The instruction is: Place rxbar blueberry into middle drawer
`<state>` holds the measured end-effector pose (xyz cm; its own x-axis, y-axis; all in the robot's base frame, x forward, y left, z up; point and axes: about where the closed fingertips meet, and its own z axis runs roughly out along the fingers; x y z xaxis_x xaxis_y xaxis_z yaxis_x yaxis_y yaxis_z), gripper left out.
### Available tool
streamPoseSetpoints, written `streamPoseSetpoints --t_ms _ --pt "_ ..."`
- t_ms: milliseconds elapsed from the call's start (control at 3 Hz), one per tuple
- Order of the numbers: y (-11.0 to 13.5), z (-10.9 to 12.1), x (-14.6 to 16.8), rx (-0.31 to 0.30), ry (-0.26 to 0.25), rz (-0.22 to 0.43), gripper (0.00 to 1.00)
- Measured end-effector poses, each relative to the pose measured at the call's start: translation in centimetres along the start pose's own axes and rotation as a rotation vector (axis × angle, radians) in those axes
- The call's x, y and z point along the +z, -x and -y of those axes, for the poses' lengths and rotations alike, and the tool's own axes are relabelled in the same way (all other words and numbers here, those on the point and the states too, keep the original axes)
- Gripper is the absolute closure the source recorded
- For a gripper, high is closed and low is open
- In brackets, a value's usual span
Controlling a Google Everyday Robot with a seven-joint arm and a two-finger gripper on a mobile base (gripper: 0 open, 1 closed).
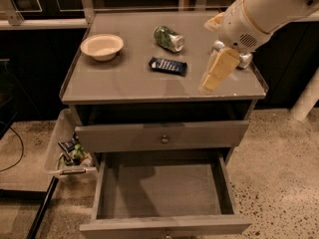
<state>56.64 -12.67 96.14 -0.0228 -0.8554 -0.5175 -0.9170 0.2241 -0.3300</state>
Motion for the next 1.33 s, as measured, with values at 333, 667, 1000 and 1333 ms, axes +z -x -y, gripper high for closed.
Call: streamPoseSetpoints --t_ms 333,667,1000,1333 --pt "0.2 0.5 1.1 0.008 0.001 0.039 0.00" --pt "0.9 1.4 2.5 0.009 0.005 0.084 0.00" --pt "1.2 3.1 5.5 0.048 0.026 0.154 0.00" --pt "0.7 4.8 8.4 0.112 0.055 0.223 0.00"
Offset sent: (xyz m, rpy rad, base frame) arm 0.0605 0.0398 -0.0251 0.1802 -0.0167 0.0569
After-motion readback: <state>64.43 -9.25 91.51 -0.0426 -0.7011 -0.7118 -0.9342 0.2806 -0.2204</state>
